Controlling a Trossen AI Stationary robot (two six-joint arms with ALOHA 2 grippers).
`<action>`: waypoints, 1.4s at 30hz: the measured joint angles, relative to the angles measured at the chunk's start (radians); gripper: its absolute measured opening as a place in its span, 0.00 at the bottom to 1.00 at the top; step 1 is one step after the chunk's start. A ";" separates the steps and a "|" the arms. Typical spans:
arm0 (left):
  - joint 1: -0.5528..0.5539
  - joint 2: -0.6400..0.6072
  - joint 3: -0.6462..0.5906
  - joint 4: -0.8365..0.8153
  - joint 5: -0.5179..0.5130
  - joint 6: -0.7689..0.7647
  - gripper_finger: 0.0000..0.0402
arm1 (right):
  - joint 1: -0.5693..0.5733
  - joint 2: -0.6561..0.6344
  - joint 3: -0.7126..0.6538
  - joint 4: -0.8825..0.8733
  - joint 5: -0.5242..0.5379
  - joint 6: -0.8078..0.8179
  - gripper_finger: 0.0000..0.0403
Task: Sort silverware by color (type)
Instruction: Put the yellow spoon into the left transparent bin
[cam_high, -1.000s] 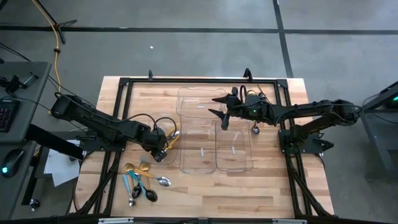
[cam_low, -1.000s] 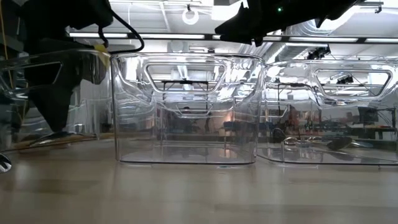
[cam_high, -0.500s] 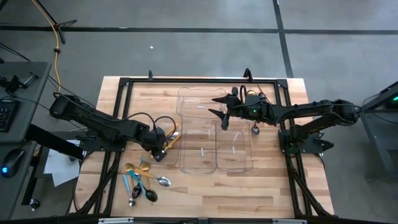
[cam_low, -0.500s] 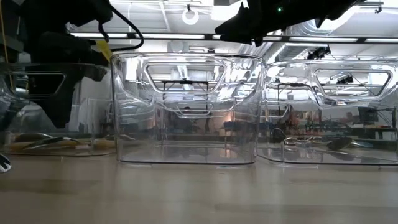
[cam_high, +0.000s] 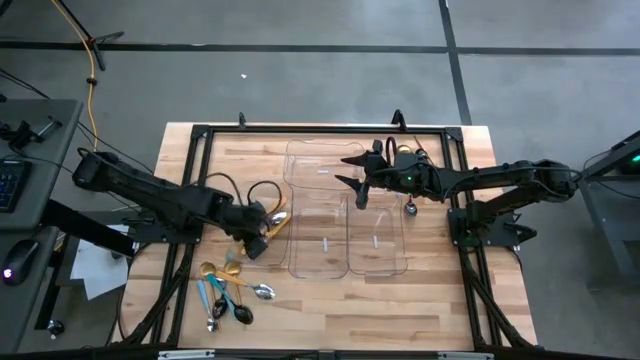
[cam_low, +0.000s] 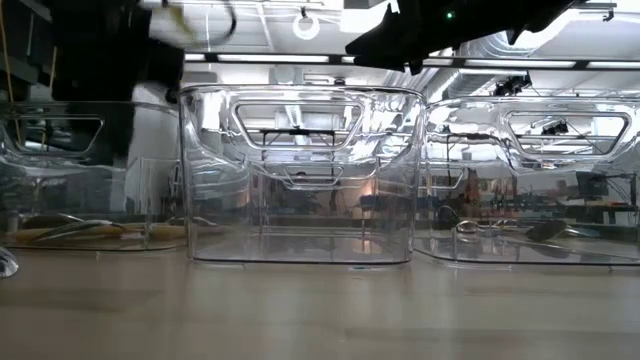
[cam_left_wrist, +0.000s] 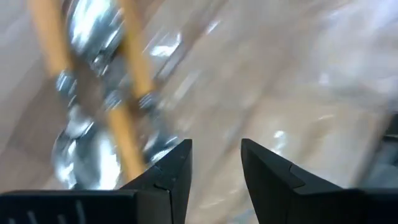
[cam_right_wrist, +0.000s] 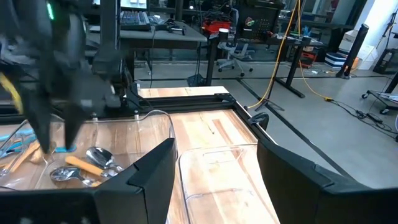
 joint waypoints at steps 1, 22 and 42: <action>-0.007 -0.018 0.027 -0.003 -0.008 0.022 0.32 | 0.000 0.000 0.000 0.000 0.000 0.000 0.52; -0.566 0.116 0.252 0.080 -0.394 0.224 0.32 | 0.000 0.000 0.000 0.000 0.000 -0.001 0.52; -0.726 0.537 0.252 -0.174 -0.379 0.051 0.32 | 0.000 0.000 0.000 0.000 0.000 0.005 0.52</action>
